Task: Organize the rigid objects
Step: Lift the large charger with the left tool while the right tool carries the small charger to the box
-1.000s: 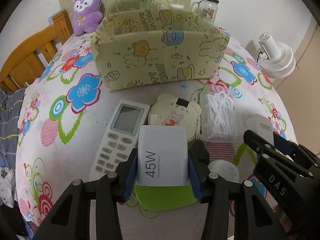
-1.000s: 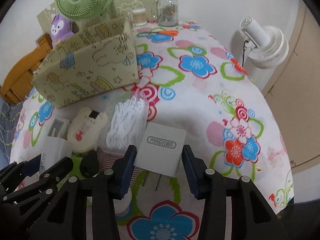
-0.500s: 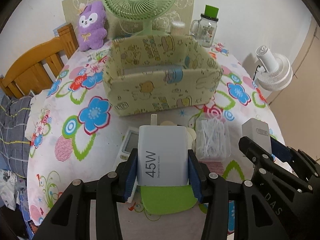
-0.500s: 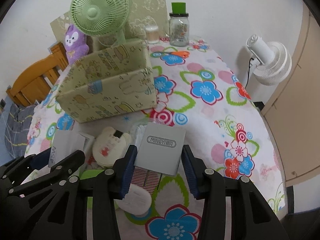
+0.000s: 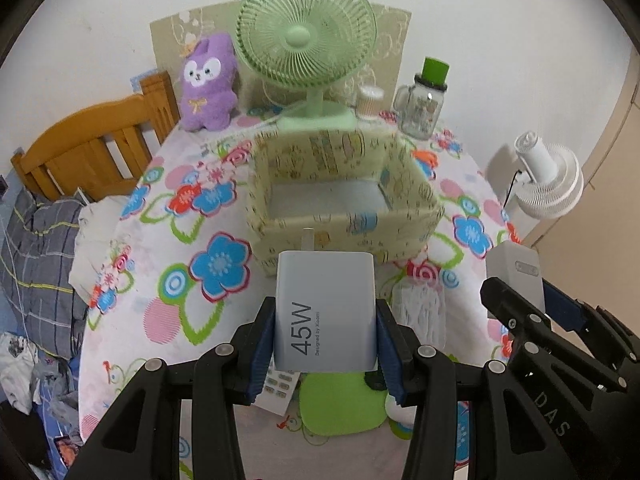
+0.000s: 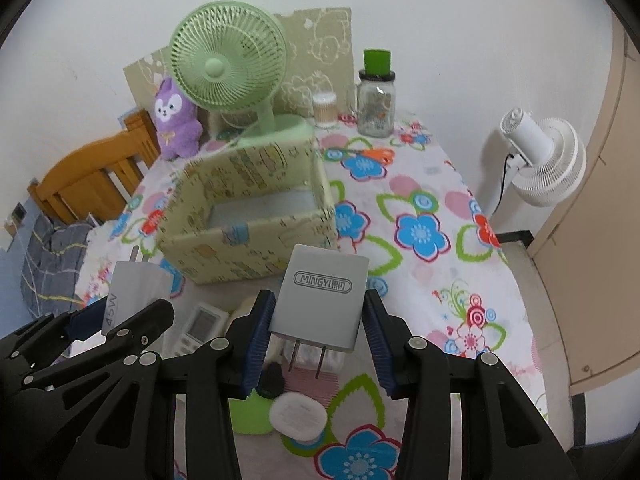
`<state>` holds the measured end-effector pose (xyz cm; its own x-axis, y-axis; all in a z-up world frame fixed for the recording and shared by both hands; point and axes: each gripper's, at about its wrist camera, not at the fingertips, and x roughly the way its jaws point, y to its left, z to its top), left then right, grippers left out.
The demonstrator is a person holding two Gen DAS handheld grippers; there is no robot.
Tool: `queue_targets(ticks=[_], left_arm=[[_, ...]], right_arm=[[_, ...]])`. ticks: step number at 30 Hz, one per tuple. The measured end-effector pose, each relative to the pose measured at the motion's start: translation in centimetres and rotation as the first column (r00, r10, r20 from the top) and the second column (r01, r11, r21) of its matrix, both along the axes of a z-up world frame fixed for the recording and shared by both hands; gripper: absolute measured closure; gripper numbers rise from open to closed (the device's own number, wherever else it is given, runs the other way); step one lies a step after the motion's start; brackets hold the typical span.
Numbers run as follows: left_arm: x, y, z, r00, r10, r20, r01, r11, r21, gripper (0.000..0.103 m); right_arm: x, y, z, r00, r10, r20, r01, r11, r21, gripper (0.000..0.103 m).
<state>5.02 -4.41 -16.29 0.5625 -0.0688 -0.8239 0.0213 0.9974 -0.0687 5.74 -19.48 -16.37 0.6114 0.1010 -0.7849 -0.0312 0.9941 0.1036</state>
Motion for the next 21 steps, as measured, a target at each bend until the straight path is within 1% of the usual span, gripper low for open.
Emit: queue_targets(ticks=[12,21], left_arm=[[0.2,0.7,4.5,0.996,0.024,0.084,-0.023,1.000,-0.012,0.055],[0.5,1.0,6.6,0.992,0.034,0.121,-0.035,0.999,0.002,0.055]], right_arm=[[0.8,1.0,4.8,0.995,0.035,0.099,-0.034,0.999,-0.011,0.055],[1.4,1.2,7.2,0.989,0.040,0.144,-0.039,0.999,-0.011,0.055]])
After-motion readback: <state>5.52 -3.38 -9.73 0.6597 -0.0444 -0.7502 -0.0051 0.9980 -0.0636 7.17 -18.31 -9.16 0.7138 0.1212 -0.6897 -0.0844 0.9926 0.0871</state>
